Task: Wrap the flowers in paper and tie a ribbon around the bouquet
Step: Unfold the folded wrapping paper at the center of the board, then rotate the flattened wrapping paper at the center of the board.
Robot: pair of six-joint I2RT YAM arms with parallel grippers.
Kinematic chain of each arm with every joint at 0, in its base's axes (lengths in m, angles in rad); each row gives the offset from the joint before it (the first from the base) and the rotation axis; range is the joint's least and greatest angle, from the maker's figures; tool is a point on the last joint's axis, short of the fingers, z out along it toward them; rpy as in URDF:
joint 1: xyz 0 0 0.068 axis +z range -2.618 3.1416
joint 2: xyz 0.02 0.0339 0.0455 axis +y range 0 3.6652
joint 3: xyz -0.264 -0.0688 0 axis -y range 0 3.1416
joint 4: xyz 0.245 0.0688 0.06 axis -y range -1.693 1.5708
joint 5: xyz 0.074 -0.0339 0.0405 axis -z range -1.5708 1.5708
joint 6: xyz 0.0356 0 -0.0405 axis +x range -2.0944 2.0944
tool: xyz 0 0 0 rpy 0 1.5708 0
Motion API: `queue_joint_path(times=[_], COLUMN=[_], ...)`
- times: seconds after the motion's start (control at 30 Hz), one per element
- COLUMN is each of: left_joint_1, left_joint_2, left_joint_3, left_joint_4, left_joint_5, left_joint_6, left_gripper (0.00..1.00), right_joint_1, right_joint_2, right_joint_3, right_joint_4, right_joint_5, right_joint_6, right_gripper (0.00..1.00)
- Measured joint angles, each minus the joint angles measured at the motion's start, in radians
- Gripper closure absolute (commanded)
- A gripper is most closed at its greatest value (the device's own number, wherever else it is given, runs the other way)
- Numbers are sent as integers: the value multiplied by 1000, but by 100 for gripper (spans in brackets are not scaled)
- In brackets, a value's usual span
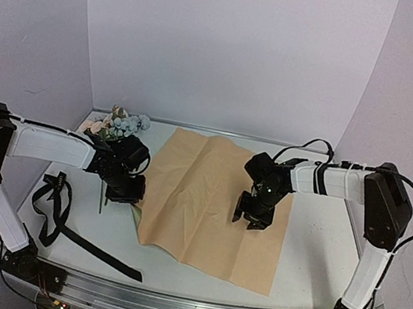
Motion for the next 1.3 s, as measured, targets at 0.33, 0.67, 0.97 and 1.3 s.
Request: queue_joint_path(times=[0.33, 0.67, 0.97, 1.3], left_joint_1=[-160, -156, 123, 320], left_joint_2=[-2, -106, -1, 399], left_joint_3=[-24, -22, 177, 430], left_joint_4=[21, -21, -9, 86], left_joint_5=[160, 162, 134, 252], left_joint_6=[-40, 4, 124, 219], left_gripper=[65, 23, 19, 15], right_joint_1=[-114, -219, -216, -214], right_joint_2=[81, 139, 37, -335], right_joint_3=[43, 169, 125, -281], right_joint_4=[-84, -197, -228, -143], right_joint_5=[63, 183, 182, 133], right_joint_6=[-87, -220, -239, -96], right_gripper=[49, 38, 20, 11])
